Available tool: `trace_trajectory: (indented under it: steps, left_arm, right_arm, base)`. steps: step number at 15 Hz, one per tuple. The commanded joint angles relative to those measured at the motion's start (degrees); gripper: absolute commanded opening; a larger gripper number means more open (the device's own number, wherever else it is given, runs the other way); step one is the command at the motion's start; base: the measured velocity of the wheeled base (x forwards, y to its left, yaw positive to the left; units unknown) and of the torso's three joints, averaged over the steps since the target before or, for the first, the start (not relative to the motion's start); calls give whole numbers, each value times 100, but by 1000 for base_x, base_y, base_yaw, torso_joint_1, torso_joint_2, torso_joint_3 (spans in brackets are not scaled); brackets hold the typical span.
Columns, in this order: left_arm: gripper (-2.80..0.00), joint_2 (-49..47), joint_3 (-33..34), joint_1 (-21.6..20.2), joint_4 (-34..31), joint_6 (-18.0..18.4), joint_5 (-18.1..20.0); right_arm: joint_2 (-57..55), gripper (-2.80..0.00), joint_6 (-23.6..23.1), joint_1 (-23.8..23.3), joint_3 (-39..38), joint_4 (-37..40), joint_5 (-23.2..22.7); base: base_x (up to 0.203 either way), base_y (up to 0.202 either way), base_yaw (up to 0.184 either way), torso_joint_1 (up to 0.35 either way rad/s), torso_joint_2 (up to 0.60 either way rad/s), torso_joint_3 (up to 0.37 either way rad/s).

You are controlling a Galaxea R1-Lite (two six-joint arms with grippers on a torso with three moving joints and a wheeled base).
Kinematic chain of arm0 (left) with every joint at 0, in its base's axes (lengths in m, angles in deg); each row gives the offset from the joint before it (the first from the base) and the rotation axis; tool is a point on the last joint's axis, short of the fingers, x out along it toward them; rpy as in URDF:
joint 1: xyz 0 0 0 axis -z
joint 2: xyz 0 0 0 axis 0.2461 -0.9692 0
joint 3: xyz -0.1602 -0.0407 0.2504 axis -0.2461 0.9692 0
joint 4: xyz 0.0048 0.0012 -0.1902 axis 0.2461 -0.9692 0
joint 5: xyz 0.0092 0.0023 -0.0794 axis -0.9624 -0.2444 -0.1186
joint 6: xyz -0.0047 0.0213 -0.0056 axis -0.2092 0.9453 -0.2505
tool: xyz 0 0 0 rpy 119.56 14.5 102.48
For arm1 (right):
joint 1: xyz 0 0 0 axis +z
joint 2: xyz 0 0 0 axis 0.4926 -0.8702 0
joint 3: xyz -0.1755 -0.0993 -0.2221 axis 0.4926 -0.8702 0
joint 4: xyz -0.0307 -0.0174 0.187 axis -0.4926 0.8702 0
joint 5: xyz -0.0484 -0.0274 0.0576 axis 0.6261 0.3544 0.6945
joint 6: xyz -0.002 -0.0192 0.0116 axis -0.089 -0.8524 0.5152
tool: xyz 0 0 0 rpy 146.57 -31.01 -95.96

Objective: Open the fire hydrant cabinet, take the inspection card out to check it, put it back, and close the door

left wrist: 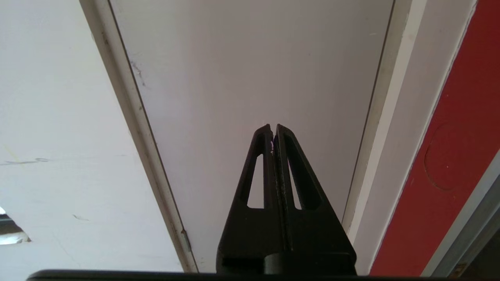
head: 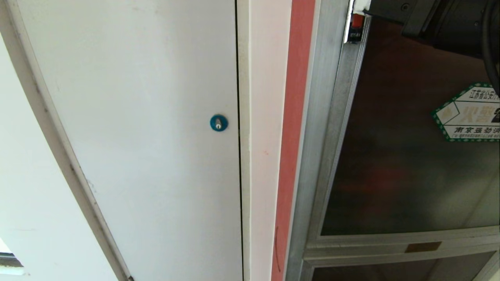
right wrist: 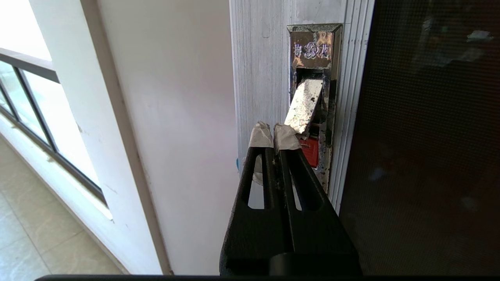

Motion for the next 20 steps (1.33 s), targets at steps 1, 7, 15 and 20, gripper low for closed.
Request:
trace_trajectory:
  steps: [1,7,15,20]
  left_arm:
    - [-280,1,131,1,4,0,0]
    - [-280,1,123,1,4,0,0]
    - [-280,1,123,1,4,0,0]
    - [-280,1,130,1,4,0,0]
  right_arm:
    - [-60,-280,11,-32,-4,-21,12]
    - [-69,-280,3,-129,5,-215,12]
    - [-124,-280,2,-217,-22,-214,18]
    - [-221,-280,-6,-209,-22,-208,12]
  base:
    - [0,0,0,0,0,0]
    - [0,0,0,0,0,0]
    - [0,0,0,0,0,0]
    - [0,0,0,0,0,0]
